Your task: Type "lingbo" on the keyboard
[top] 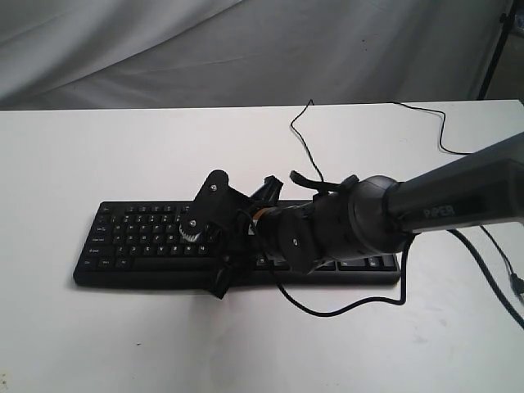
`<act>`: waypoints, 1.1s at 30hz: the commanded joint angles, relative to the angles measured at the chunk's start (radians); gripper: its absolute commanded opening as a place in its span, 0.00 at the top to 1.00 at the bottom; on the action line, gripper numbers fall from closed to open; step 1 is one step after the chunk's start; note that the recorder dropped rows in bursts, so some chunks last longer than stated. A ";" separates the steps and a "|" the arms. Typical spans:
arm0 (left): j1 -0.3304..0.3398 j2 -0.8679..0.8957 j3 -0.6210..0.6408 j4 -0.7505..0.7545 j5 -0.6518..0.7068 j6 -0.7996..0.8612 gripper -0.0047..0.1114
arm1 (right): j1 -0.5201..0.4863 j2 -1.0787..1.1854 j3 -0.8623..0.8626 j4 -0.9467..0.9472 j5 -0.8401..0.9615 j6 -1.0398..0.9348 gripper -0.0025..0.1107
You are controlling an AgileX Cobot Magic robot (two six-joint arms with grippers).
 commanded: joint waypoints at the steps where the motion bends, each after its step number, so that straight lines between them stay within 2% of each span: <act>1: -0.004 0.003 0.005 -0.001 -0.004 -0.003 0.95 | -0.009 0.003 0.001 -0.008 0.001 -0.002 0.98; 10: -0.004 0.003 0.005 -0.001 -0.004 -0.003 0.95 | -0.009 -0.068 0.000 -0.011 0.001 -0.002 0.98; 18: -0.004 0.003 0.005 -0.001 -0.004 -0.003 0.95 | -0.005 -0.042 -0.105 -0.033 0.089 -0.002 0.98; 33: -0.004 0.003 0.005 -0.001 -0.004 -0.003 0.95 | -0.005 0.019 -0.105 -0.049 0.020 -0.002 0.98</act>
